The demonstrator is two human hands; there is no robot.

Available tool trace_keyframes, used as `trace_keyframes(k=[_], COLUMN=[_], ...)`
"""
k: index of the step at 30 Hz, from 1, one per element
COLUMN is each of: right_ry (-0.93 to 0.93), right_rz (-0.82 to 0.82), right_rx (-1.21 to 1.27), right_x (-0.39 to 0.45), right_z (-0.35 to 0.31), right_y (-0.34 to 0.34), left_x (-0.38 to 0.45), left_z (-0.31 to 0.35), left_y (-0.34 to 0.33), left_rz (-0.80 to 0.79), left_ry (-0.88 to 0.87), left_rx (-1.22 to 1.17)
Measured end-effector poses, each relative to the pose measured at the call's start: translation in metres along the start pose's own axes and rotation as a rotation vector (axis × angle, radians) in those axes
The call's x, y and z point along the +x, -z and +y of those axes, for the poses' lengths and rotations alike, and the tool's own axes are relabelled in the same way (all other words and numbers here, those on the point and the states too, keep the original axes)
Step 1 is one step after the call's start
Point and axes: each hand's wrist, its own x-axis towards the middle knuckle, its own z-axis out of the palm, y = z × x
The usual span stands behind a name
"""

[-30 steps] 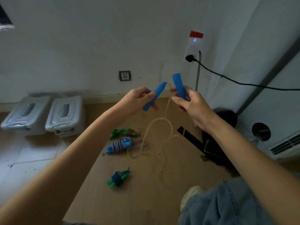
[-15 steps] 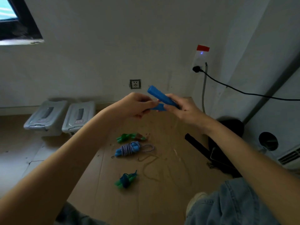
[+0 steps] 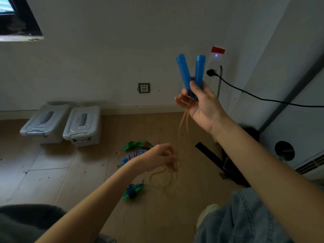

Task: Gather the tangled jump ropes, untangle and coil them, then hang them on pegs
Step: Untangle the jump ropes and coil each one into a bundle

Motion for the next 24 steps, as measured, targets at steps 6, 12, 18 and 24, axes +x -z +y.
trace_keyframes(k=[6, 12, 18, 24], right_ry=[-0.046, -0.08, -0.221, -0.656], right_rz=[0.112, 0.143, 0.207, 0.04], right_rx=[0.138, 0.211, 0.01, -0.527], right_x=[0.014, 0.023, 0.037, -0.021], right_z=[0.006, 0.016, 0.04, 0.095], right_y=[0.009, 0.008, 0.023, 0.052], left_x=[0.013, 0.029, 0.024, 0.024], left_z=[-0.013, -0.022, -0.016, -0.003], left_y=[0.012, 0.005, 0.017, 0.031], left_rz=[0.094, 0.221, 0.152, 0.273], left_ry=[0.115, 0.263, 0.017, 0.108], left_rx=[-0.85, 0.149, 0.129, -0.729])
